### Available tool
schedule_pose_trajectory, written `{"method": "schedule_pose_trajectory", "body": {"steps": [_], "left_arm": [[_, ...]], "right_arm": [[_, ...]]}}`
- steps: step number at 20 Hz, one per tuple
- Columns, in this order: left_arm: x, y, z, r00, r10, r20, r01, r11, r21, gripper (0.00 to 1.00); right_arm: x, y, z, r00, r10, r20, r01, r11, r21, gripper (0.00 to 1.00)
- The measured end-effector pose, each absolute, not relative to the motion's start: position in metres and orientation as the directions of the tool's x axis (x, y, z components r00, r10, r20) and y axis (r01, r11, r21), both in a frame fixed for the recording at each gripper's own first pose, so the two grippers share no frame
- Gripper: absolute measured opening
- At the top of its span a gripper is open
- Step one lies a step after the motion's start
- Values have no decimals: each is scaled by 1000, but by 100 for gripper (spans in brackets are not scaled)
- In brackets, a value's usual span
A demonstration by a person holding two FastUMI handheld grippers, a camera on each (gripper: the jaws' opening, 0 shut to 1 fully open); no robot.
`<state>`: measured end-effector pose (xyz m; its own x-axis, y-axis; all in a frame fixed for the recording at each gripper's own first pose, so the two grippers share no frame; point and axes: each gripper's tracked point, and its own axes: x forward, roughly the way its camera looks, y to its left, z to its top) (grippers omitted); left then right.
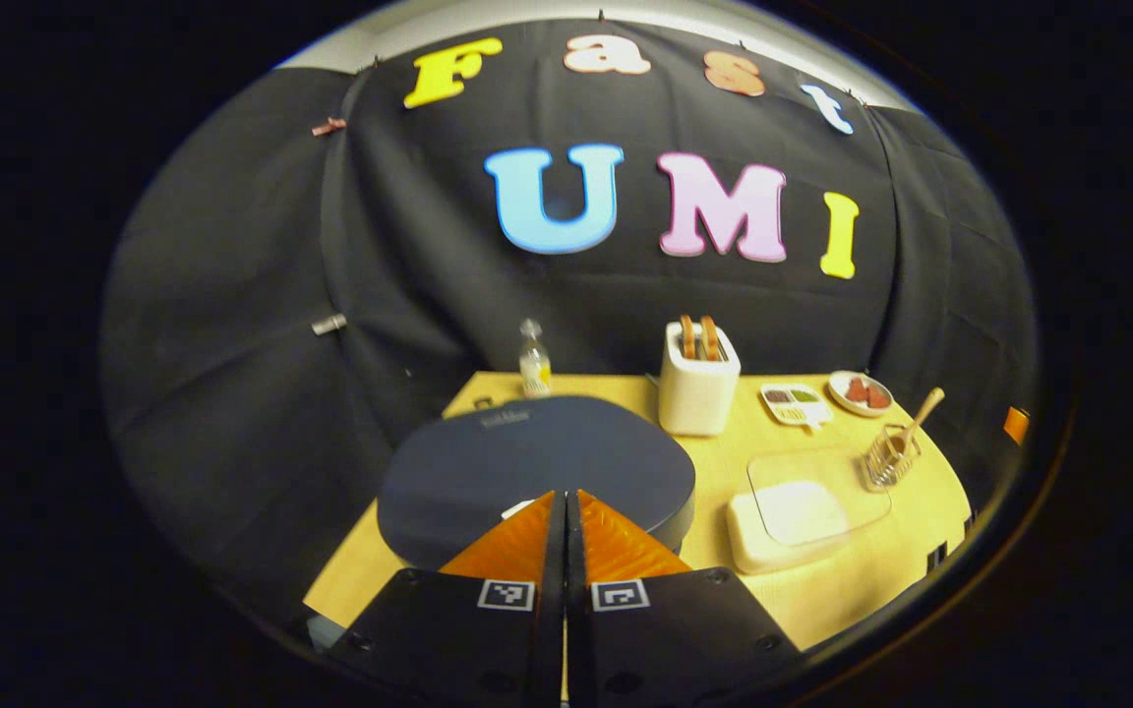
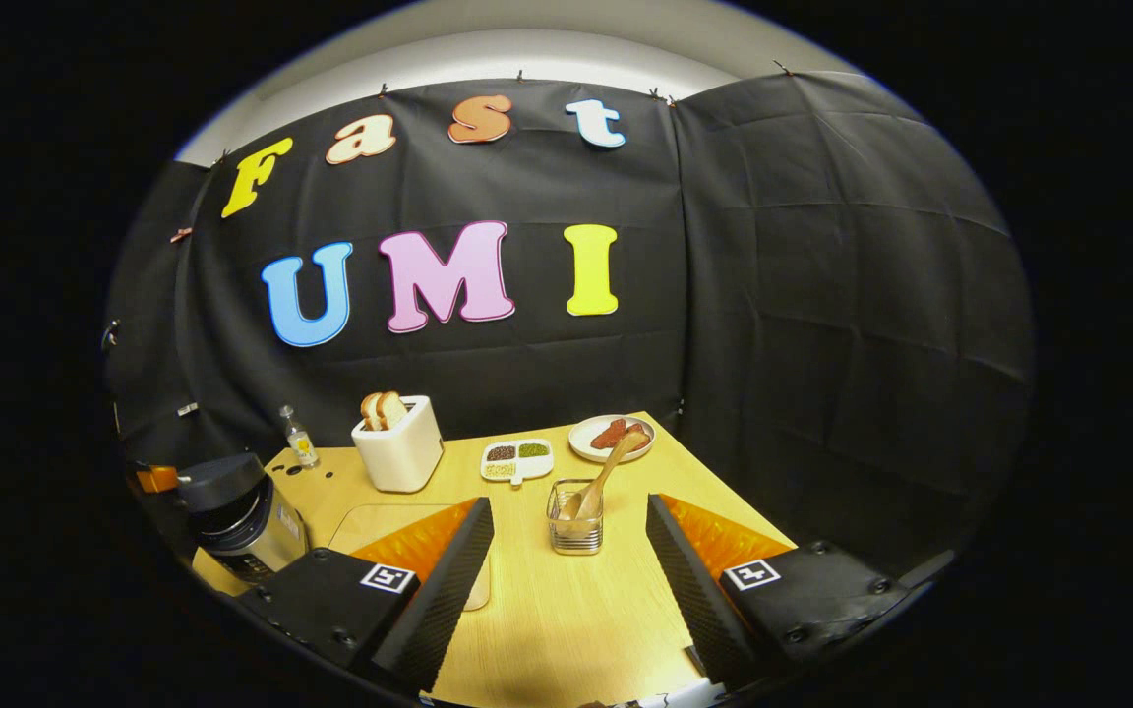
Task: Close the left gripper, press the button to open the rice cooker; take a wooden spoon from the chopstick holder with the right hand, scoop a spoonful of rice and pour it into the rice cooker, then put the wooden spoon back into the chopstick holder.
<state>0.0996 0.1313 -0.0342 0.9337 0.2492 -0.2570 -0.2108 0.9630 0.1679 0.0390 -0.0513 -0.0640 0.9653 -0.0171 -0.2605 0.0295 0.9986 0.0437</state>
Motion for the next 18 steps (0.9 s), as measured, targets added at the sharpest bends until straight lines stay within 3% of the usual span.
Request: {"method": "schedule_pose_trajectory", "body": {"steps": [2, 4, 9, 12, 14, 15, 17, 18], "left_arm": [[96, 133, 5, 933, 328, -146, -300, 936, 183, 8], [95, 111, 23, 941, 325, -93, -311, 940, 137, 8], [80, 64, 18, 955, 286, -83, -281, 957, 72, 26], [71, 39, 13, 956, 282, -80, -278, 959, 53, 28], [69, 21, 8, 958, 277, -79, -274, 960, 55, 46], [67, 15, 6, 956, 282, -80, -277, 959, 59, 65], [63, 6, -3, 949, 301, -95, -293, 952, 84, 89], [62, 3, -9, 944, 315, -103, -304, 947, 106, 96]], "right_arm": [[53, -59, -60, 970, -19, -244, 31, 999, 42, 97], [67, -64, -61, 971, -13, -241, 25, 998, 49, 96], [102, -77, -66, 969, 16, -247, 6, 996, 88, 96], [117, -85, -81, 961, 28, -276, -1, 995, 98, 98], [131, -88, -91, 956, 46, -290, -16, 995, 103, 99], [140, -90, -96, 955, 51, -292, -23, 995, 100, 98], [156, -93, -110, 946, 67, -316, -40, 995, 90, 99], [162, -93, -117, 940, 79, -332, -49, 994, 97, 99]]}}
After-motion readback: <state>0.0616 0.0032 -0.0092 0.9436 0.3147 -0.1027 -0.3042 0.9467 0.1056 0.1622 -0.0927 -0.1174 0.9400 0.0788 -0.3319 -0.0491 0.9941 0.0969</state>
